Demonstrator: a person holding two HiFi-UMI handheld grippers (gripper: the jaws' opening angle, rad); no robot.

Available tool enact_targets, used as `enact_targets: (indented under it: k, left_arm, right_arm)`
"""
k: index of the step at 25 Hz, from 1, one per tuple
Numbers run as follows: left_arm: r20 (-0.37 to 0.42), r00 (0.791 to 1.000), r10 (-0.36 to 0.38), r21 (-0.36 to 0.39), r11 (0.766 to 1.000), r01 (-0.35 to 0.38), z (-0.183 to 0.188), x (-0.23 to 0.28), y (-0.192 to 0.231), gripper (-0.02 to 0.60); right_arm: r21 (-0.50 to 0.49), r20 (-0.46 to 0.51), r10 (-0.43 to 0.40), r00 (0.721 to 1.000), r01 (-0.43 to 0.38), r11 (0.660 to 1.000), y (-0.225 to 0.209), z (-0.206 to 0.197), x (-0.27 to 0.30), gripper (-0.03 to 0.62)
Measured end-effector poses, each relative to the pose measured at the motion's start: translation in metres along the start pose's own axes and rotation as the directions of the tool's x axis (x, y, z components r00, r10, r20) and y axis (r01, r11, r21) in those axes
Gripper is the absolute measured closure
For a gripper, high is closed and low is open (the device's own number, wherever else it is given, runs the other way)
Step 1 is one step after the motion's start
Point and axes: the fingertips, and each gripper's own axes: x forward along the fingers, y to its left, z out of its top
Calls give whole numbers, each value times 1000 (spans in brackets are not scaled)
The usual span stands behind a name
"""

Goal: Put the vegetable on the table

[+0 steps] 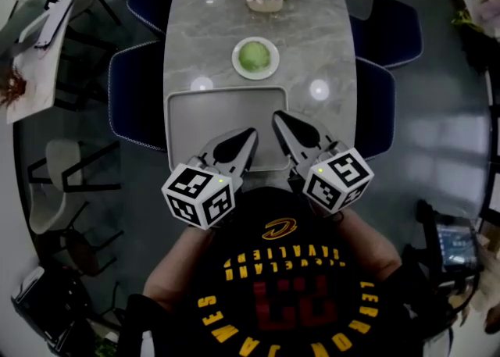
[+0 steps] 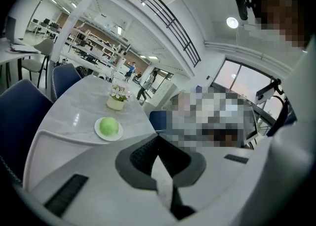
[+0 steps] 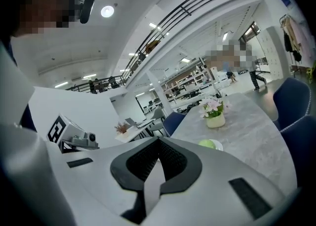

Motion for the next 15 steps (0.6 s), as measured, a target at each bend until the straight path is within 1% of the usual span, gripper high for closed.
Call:
enact_targets:
  k: [4, 10, 15]
  left_arm:
    - [0, 1000, 8, 11, 1000, -8, -5, -2, 2, 581]
    - [12, 1000, 13, 63, 998, -13, -2, -2, -1, 581]
    - [20, 1000, 15, 64, 998, -16, 0, -3, -2, 581]
  right_arm:
    - [7, 8, -9, 1000, 9, 1000, -4, -6, -3, 589]
    - [-15, 12, -24, 1000, 24, 1000, -5, -5, -5, 589]
    - [-36, 10, -21, 1000, 22, 999, -1, -4, -6, 589]
